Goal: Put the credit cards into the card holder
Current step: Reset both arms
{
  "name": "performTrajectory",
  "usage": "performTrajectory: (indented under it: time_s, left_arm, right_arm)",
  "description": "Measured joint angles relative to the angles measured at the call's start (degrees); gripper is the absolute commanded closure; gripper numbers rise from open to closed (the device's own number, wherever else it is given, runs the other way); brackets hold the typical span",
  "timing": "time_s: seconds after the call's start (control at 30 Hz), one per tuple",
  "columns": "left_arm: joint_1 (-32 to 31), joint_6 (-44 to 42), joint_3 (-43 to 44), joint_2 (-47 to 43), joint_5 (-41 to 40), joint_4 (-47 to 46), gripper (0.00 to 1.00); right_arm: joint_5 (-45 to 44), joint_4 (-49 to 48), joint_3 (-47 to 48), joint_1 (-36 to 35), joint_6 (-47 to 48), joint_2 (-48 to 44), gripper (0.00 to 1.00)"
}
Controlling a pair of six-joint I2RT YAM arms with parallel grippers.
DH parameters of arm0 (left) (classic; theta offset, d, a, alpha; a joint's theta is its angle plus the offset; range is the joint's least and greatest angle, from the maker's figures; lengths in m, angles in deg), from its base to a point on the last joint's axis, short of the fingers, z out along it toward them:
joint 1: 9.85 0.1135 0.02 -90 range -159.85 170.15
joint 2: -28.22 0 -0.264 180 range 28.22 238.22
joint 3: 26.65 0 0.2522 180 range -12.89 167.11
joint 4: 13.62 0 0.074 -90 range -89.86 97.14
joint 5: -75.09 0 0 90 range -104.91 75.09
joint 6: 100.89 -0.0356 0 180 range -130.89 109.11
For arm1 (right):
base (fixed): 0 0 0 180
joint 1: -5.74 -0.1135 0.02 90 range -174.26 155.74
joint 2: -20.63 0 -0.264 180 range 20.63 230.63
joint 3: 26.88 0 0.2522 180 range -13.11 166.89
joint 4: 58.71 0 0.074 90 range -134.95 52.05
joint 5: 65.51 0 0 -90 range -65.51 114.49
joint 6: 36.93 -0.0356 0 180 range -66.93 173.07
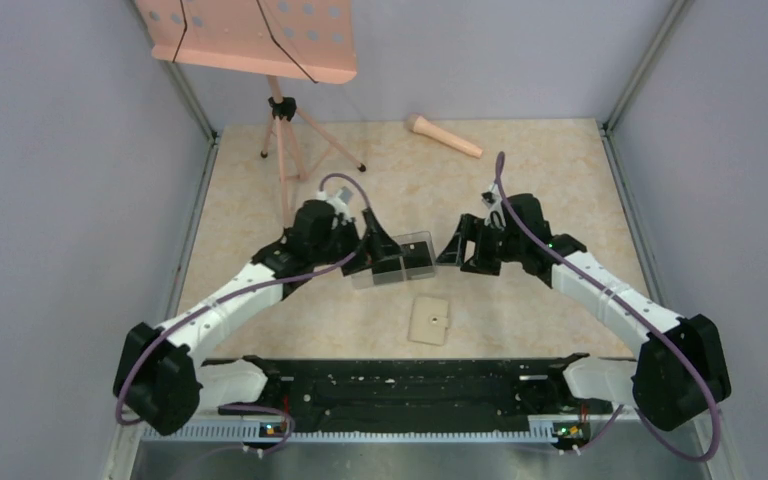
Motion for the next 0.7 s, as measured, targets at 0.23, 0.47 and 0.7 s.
performTrajectory:
  time_s: [0.23, 0.47, 0.7]
  left_arm:
    - [19.02, 1.40, -13.33, -18.45, 2.34, -2.93, 0.01]
    - [32.22, -4.87, -14.01, -26.03, -3.23, 3.50, 0.01]
    - [32.41, -16.72, -15.54, -30.95, -25.81, 3.39, 0.01]
  right_arm:
    - [1.84, -1.05, -2.47, 6.29, -1.31, -4.20, 0.03]
    - [-4.81, 1.03, -2.40, 7.85, 1.09, -4.72, 0.01]
    - [-28.39, 0.44, -4.50, 7.98, 9.86, -13.60, 0.01]
